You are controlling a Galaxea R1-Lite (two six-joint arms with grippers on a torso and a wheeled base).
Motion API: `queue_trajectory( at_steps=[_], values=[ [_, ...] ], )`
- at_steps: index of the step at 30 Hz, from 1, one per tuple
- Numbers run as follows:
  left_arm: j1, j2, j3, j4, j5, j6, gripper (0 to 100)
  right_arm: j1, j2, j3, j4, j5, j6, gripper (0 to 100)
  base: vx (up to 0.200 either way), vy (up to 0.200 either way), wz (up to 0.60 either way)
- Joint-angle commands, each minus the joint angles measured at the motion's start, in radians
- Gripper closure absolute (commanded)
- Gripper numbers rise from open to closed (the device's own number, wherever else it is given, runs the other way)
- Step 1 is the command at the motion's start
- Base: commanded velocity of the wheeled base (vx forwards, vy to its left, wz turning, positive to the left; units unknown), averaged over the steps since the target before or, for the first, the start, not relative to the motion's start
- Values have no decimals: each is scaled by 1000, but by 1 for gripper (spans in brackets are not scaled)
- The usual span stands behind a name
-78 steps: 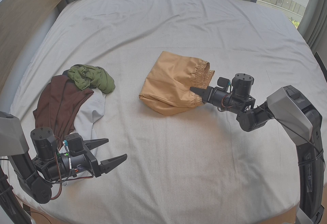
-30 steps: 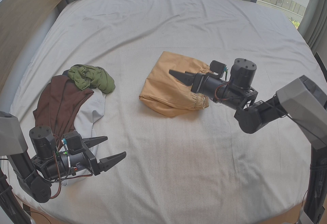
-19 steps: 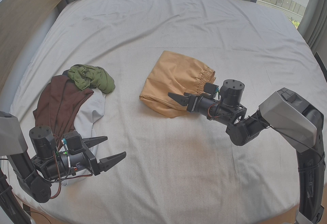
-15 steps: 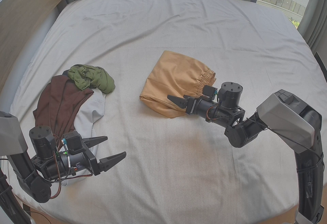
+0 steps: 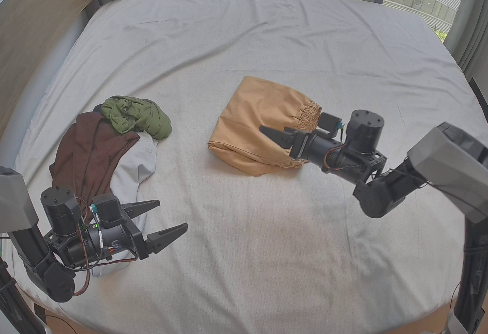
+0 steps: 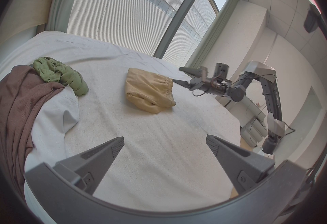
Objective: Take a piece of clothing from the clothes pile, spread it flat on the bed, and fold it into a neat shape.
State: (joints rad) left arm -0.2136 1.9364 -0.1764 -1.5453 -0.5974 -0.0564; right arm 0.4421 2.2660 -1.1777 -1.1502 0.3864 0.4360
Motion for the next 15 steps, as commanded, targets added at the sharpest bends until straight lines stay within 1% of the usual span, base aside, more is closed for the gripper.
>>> queue_trajectory(
  at_steps=[1, 3, 4, 5, 7, 9, 10, 11, 12, 13, 15],
  values=[
    [-21, -139, -15, -1, 1, -105, 0, -28, -430, 299, -40, -1, -2, 0, 0, 0, 0],
    [-26, -174, -22, 1, 1, -143, 0, -40, -497, 359, -40, -1, -3, 0, 0, 0, 0],
    [-38, -218, -25, 1, 1, -195, 0, -56, -583, 444, -40, -3, -10, 0, 0, 0, 0],
    [-47, -247, -23, 1, 2, -218, 0, -65, -628, 490, -40, -1, -19, 0, 0, 0, 0],
    [-70, -313, -18, 1, 10, -249, 0, -85, -711, 590, -40, -3, -59, 0, 0, 0, 0],
    [-101, -379, -17, 1, 19, -258, 0, -102, -807, 694, -40, -1, -118, 0, 0, 0, 0],
    [-110, -402, -15, 2, 27, -258, 0, -102, -841, 730, -39, -1, -131, 0, 0, 0, 0],
    [-110, -402, -15, 2, 27, -258, 0, -102, -841, 730, -39, -1, -131, 0, 0, 0, 0],
    [-139, -465, 9, 2, 62, -258, 0, -102, -936, 813, -34, -3, -145, 0, 0, 0, 0],
    [-153, -505, 34, 2, 90, -260, 0, -102, -1002, 851, -25, -3, -146, 0, 0, 0, 0],
    [-164, -542, 61, 2, 108, -261, 0, -102, -1056, 880, -17, -3, -146, 0, 0, 0, 0]
  ],
)
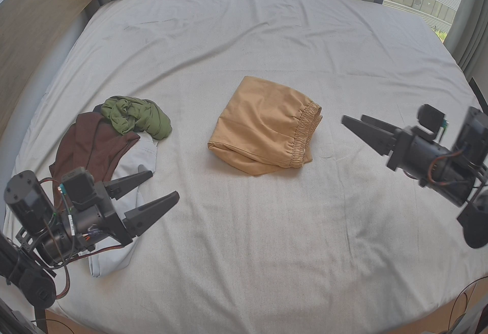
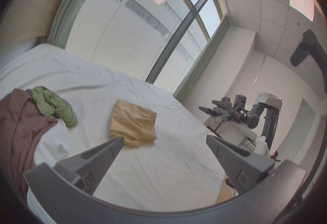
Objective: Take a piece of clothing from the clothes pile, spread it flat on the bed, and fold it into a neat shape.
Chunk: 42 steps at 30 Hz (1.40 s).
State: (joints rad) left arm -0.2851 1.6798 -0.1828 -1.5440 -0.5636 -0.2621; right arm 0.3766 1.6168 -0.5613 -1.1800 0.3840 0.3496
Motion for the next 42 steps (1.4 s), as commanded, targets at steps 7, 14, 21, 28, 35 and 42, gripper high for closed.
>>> queue_trajectory(
  at_steps=[7, 14, 21, 28, 35, 42],
  values=[
    [-80, -604, 183, 91, 153, -63, 0, -136, -770, 363, 220, -2, -60, 0, 0, 0, 0],
    [-48, -1031, 183, 607, 245, -60, 0, -254, -1092, 343, 514, 9, -67, 0, 0, 0, 0],
    [83, -1394, 164, 1075, 220, -62, 0, -420, -1276, 373, 677, 87, -72, 0, 0, 0, 0],
    [179, -1589, 183, 1312, 172, -54, 0, -530, -1529, 512, 813, 242, -87, 0, 0, 0, 0],
    [187, -1586, 183, 1311, 183, -43, 0, -530, -1512, 561, 913, 127, -169, 0, 0, 0, 0],
    [257, -1605, 183, 1404, 241, -3, 0, -530, -1512, 561, 1106, -353, -337, 0, 0, 0, 0]
  ],
)
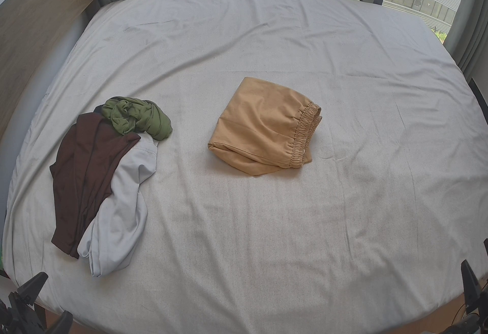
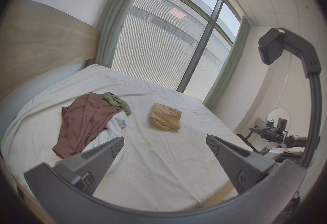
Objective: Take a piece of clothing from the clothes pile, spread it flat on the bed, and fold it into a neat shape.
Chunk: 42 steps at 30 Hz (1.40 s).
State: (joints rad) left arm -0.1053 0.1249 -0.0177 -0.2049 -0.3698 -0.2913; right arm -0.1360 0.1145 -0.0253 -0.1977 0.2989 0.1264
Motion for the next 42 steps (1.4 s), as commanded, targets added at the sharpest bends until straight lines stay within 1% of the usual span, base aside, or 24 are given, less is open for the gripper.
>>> queue_trajectory(
  at_steps=[1, 3, 5, 6, 7, 8, 10, 12, 14, 15, 16, 17, 18, 19, 20, 22, 23, 25, 26, 27, 30, 42],
  values=[
    [113, -102, 18, 99, 48, 44, 0, -16, -10, 25, 124, -267, -122, 0, 0, 0, 0],
    [110, -125, 18, 140, 60, 109, 0, 6, -24, 25, 126, -228, -143, 0, 0, 0, 0],
    [108, -123, 18, 136, 71, 116, 0, 53, -27, 25, 126, -169, -165, 0, 0, 0, 0],
    [108, -123, 18, 136, 71, 116, 0, 53, -27, 25, 126, -169, -165, 0, 0, 0, 0],
    [108, -125, 18, 136, 91, 113, 0, 88, -33, 25, 126, -146, -165, 0, 0, 0, 0],
    [110, -125, 18, 136, 109, 116, 0, 134, -42, 25, 126, -147, -160, 0, 0, 0, 0],
    [108, -125, 18, 136, 132, 127, 0, 165, -73, 25, 126, -159, -137, 0, 0, 0, 0],
    [108, -125, 18, 134, 141, 133, 0, 142, -111, 25, 127, -161, -139, 0, 0, 0, 0],
    [110, -125, 18, 134, 161, 135, 0, 137, -114, 25, 126, -188, -143, 0, 0, 0, 0],
    [110, -125, 18, 134, 178, 133, 0, 137, -114, 25, 126, -222, -146, 0, 0, 0, 0],
    [110, -125, 18, 134, 200, 133, 0, 136, -114, 25, 139, -285, -148, 0, 0, 0, 0],
    [110, -125, 18, 134, 203, 133, 0, 136, -114, 25, 142, -294, -148, 0, 0, 0, 0],
    [110, -125, 18, 134, 269, 139, 0, 137, -114, 25, 218, -353, -119, 0, 0, 0, 0],
    [110, -125, 18, 134, 293, 147, 0, 139, -114, 25, 215, -345, -114, 0, 0, 0, 0],
    [110, -123, 18, 136, 335, 167, 0, 137, -114, 25, 201, -337, -116, 0, 0, 0, 0],
    [110, -123, 18, 150, 397, 236, 0, 134, -114, 25, 199, -336, -123, 0, 0, 0, 0],
    [111, -123, 18, 182, 410, 273, 0, 137, -114, 25, 199, -334, -123, 0, 0, 0, 0],
    [110, -123, 18, 219, 407, 290, 0, 139, -114, 25, 199, -328, -125, 0, 0, 0, 0],
    [110, -123, 18, 219, 407, 290, 0, 139, -114, 25, 199, -328, -125, 0, 0, 0, 0],
    [107, -123, 18, 200, 388, 284, 0, 141, -114, 25, 198, -322, -125, 0, 0, 0, 0],
    [107, -123, 18, 203, 385, 274, 0, 137, -114, 25, 198, -305, -137, 0, 0, 0, 0],
    [108, -125, 18, 203, 385, 284, 0, 139, -114, 25, 198, -304, -139, 0, 0, 0, 0]
  ],
)
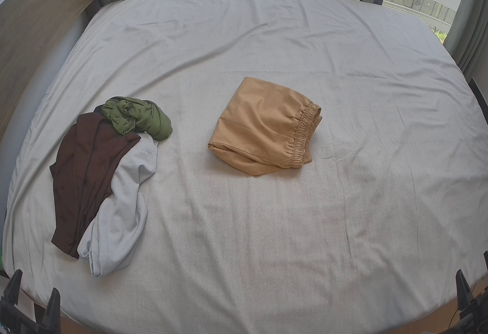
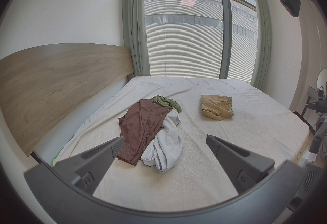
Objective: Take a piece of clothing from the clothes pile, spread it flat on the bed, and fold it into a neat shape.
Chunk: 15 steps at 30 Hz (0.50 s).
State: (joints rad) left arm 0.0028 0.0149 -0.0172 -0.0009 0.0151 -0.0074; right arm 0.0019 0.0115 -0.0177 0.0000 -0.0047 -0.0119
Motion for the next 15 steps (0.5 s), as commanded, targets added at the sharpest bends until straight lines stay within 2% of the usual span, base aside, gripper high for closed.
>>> queue_trajectory(
  at_steps=[1, 15],
  values=[
    [0, -15, 17, -1, 0, 0, 0, 3, -11, 18, 0, 0, 1, 0, 0, 0, 0],
    [0, -15, 17, -1, 0, 1, 0, 3, -11, 18, 0, 0, 1, 0, 0, 0, 0]
  ],
)
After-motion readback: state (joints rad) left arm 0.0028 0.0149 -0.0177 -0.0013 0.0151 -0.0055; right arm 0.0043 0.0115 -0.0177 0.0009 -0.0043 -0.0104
